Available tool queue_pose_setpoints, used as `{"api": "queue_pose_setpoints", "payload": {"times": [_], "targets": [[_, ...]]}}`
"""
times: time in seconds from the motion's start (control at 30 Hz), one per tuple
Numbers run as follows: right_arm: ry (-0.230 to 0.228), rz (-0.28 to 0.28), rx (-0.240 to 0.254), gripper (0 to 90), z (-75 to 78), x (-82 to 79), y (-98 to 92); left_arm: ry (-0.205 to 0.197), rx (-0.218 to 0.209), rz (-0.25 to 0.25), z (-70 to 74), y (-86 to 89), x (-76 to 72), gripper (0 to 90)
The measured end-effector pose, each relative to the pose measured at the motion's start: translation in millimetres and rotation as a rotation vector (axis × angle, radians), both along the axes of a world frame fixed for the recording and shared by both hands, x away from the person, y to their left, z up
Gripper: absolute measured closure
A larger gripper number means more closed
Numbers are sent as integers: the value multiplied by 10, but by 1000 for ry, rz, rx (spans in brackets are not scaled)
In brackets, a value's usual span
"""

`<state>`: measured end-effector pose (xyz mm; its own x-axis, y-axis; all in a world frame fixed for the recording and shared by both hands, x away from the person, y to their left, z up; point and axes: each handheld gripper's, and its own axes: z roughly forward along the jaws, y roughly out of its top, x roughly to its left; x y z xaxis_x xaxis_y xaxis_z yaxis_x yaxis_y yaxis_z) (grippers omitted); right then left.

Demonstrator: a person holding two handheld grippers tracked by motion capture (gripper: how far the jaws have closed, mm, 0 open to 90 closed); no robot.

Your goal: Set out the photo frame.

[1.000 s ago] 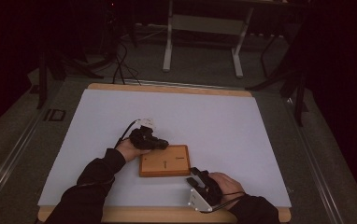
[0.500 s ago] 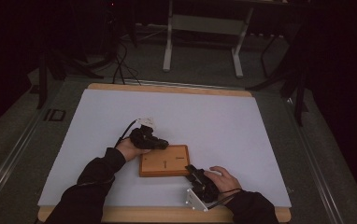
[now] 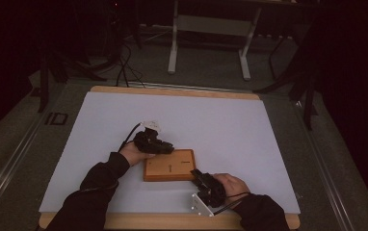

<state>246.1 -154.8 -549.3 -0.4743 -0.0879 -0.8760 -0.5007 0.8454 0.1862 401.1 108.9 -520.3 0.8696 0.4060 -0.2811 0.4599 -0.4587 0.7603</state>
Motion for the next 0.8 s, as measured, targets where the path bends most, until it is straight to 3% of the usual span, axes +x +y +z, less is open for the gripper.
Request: {"api": "queue_pose_setpoints", "payload": {"times": [0.2,0.27,0.33,0.43,0.53,0.6,0.73,0.8], "targets": [[25,8,5,672,71,32,-3,-66,-33,55,125,159,-78,457],[33,10,10,674,98,44,-5,-87,-45,59,171,228,-125,402],[32,18,11,678,125,62,-12,-105,-57,32,206,298,-187,291],[42,26,8,684,175,92,-19,-115,-62,53,219,395,-277,216],[71,23,17,684,225,122,-19,-160,-39,95,198,481,-378,176],[88,23,14,684,256,138,-16,-177,-14,98,182,534,-430,162],[113,25,9,688,313,174,-14,-162,-1,98,184,660,-510,141],[118,30,9,690,338,195,-16,-176,15,118,199,730,-570,140]]}}
